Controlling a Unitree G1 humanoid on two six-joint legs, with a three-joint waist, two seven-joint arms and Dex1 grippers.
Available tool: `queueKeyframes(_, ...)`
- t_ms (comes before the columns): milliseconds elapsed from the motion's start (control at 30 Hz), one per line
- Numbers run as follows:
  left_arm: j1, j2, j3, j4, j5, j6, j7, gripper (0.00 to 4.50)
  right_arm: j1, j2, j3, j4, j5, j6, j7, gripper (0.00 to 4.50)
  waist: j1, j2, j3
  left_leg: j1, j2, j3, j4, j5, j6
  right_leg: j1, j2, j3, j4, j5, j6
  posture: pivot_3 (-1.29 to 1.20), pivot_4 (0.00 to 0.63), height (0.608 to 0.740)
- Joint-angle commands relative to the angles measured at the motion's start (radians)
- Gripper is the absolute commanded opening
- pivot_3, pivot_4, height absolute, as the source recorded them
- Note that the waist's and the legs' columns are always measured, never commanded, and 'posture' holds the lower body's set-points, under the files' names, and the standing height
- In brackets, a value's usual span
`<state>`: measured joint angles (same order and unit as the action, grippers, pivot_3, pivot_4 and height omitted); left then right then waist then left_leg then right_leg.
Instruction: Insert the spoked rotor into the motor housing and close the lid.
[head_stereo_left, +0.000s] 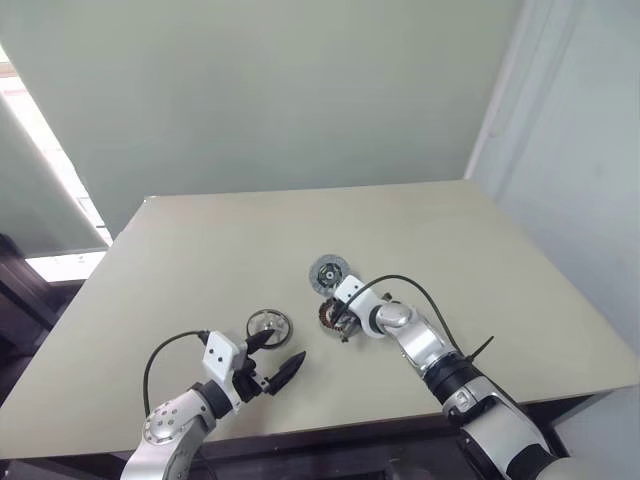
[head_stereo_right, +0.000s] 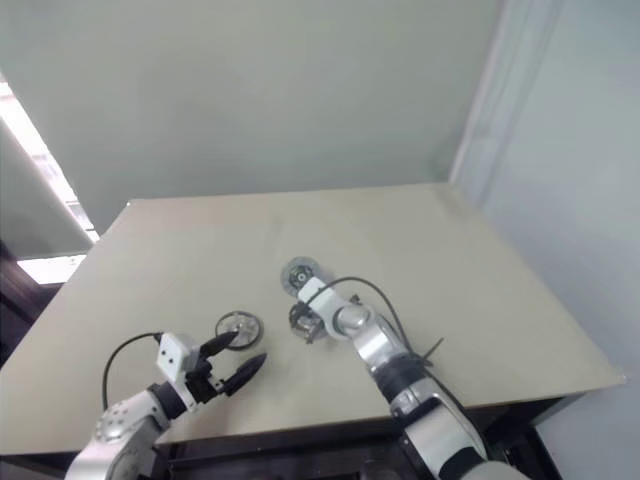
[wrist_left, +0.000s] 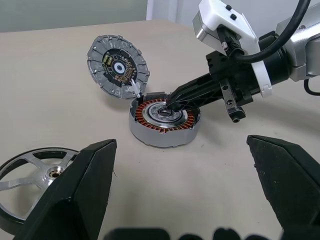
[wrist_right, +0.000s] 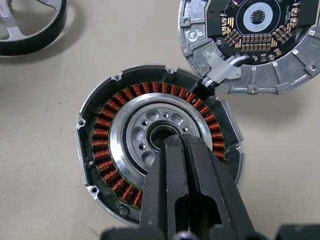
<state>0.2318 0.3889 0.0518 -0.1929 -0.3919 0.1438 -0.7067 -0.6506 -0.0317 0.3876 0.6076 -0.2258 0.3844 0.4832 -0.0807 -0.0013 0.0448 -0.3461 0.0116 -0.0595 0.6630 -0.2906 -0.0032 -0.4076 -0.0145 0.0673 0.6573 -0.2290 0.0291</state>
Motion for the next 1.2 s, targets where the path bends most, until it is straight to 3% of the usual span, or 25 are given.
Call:
queueKeyframes(33,-0.008,0.002,0.006,-0.034,-0.001,-0.022,-0.002,4.5,-0.024,-0.004,-0.024,-0.03,0.008,-0.012,-0.012,0.03,0.0,0.0,0.0,0.0,0.0,0.0,0.0,0.0,0.0,0.0,0.0,0.0,0.0,0.0,0.0,0.0,0.0,0.74)
queueKeyframes(700,-0.01,0.002,0.007,-0.033,0.0,-0.026,-0.001,4.5,-0.015,0.004,-0.035,-0.095,0.044,0.044,0.038,0.03,-0.001,0.0,0.0,0.0,0.0,0.0,0.0,0.0,0.0,-0.001,0.0,0.0,0.0,0.0,0.0,0.0,0.0,0.74)
queueKeyframes(800,-0.01,0.002,0.006,-0.033,0.0,-0.026,-0.002,4.5,-0.014,0.005,-0.038,-0.11,0.042,0.052,0.033,0.9,-0.001,0.0,0.0,0.0,0.0,0.0,0.0,0.0,0.0,-0.001,0.0,0.0,0.0,0.0,0.0,0.0,0.0,0.74)
queueKeyframes(1033,-0.011,0.0,0.006,-0.032,0.0,-0.026,-0.001,4.5,-0.011,0.004,-0.039,-0.114,0.043,0.061,0.034,3.36,-0.001,0.0,0.0,0.0,0.0,0.0,0.0,0.0,0.0,-0.001,0.0,0.0,0.0,0.0,0.0,0.0,0.0,0.74)
queueKeyframes(1200,-0.009,-0.002,0.005,-0.032,0.001,-0.026,0.001,4.5,-0.006,-0.003,-0.028,-0.151,0.047,0.082,0.066,3.36,-0.001,0.0,0.0,0.0,0.0,0.0,0.0,0.0,0.0,-0.001,0.0,0.0,0.0,0.0,0.0,0.0,0.0,0.74)
